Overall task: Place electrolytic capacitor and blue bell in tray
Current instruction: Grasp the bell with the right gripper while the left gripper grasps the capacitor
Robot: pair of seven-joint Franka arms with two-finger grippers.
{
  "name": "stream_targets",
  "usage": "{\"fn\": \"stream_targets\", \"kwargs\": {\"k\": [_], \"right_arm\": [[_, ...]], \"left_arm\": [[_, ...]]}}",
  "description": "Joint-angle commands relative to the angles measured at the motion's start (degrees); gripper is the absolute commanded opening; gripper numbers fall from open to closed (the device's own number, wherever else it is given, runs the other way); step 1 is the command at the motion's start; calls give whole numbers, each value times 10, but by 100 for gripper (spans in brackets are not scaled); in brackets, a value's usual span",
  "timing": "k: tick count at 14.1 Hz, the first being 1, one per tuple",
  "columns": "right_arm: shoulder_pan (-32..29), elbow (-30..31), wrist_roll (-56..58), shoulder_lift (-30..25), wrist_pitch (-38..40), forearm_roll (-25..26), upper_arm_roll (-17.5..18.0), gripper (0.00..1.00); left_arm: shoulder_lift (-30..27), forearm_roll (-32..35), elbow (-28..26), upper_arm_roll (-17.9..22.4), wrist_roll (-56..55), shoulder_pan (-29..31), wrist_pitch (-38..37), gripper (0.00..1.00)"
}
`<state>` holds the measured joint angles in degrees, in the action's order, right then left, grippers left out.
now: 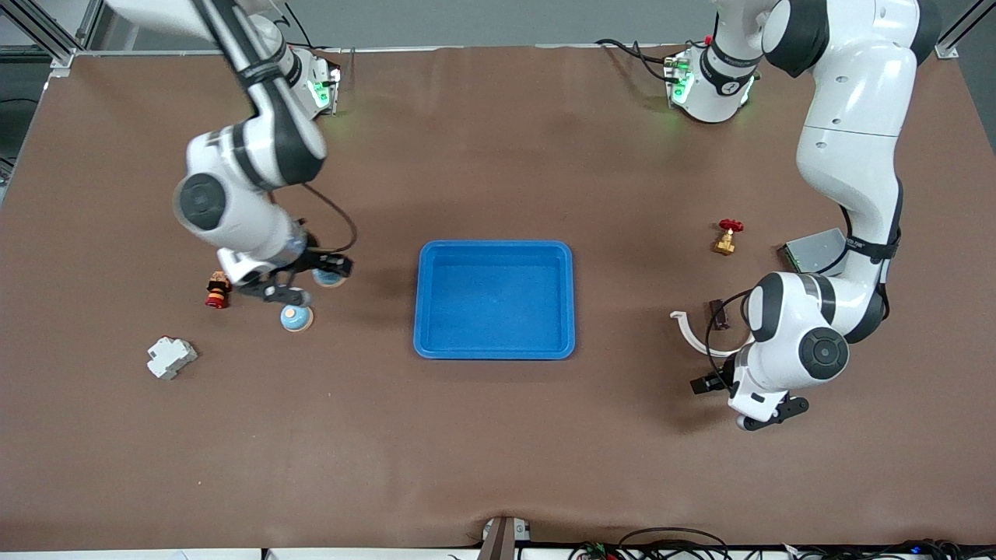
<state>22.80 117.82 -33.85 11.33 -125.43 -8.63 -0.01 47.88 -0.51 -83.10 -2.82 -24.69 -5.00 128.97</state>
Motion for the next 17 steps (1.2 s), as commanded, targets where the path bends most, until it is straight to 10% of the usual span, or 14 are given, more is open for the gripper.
{"fn": "stream_targets", "kwargs": {"k": [1,7,17], "right_arm": [[64,-49,-136,9,11,31,-8,0],[130,-135,-262,107,-1,29,-8,0],[160,-176,-315,216,-98,21,-7,0]], "left_arm": [[5,15,9,-2,-1,2,4,46],[5,15,8,-2,-3,2,4,0],[-54,5,11,-9,-75,-21,-56,0]]}}
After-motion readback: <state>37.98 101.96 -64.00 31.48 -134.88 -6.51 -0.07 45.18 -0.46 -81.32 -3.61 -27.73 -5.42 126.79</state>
